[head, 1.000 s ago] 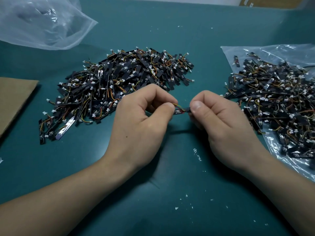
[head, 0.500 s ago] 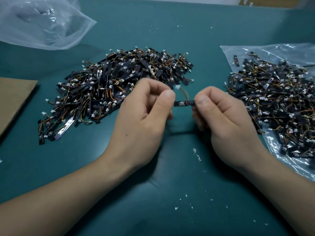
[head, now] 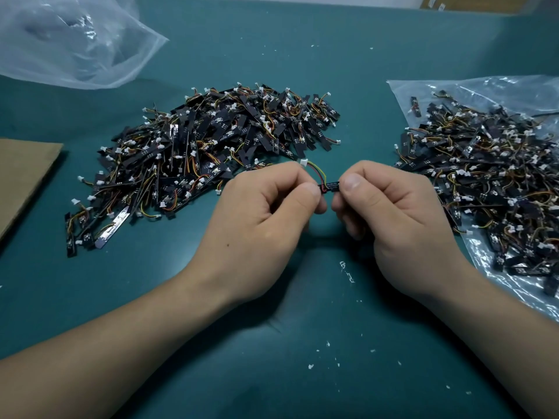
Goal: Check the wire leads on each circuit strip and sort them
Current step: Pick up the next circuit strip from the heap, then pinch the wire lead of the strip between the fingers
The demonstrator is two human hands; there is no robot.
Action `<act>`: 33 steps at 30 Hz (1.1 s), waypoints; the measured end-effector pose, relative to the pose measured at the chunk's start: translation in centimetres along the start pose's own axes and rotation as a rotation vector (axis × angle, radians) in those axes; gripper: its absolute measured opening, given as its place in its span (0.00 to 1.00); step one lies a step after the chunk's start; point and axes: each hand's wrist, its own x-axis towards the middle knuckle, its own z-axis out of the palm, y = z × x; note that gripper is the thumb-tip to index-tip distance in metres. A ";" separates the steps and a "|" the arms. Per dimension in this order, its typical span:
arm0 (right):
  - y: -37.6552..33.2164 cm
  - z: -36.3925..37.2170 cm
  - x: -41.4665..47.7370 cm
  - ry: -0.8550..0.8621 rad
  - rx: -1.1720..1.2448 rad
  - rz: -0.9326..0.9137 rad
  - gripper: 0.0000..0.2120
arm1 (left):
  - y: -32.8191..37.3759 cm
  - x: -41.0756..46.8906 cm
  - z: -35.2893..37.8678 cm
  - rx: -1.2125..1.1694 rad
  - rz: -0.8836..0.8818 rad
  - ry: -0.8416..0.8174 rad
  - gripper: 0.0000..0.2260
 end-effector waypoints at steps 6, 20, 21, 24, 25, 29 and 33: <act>-0.1 0.1 0.1 0.009 -0.040 -0.015 0.15 | -0.1 0.0 0.1 0.024 -0.014 0.034 0.11; -0.1 -0.2 -0.1 -0.045 0.035 0.012 0.14 | 0.0 -0.1 0.0 0.032 -0.005 0.017 0.11; -0.1 -0.1 0.0 -0.042 0.020 0.017 0.13 | 0.0 -0.1 0.0 0.031 -0.005 0.018 0.11; -0.1 -0.1 0.0 -0.033 0.026 0.024 0.13 | 0.1 -0.1 0.0 0.012 -0.002 0.021 0.11; -0.1 -0.1 0.0 -0.033 0.026 0.024 0.13 | 0.1 -0.1 0.0 0.013 0.001 0.022 0.11; -0.1 0.0 -0.1 -0.033 0.018 0.017 0.14 | 0.1 -0.1 0.1 0.028 0.011 0.031 0.11; -0.1 -0.1 -0.1 -0.037 0.012 0.006 0.14 | 0.2 -0.1 0.0 0.031 0.010 0.031 0.11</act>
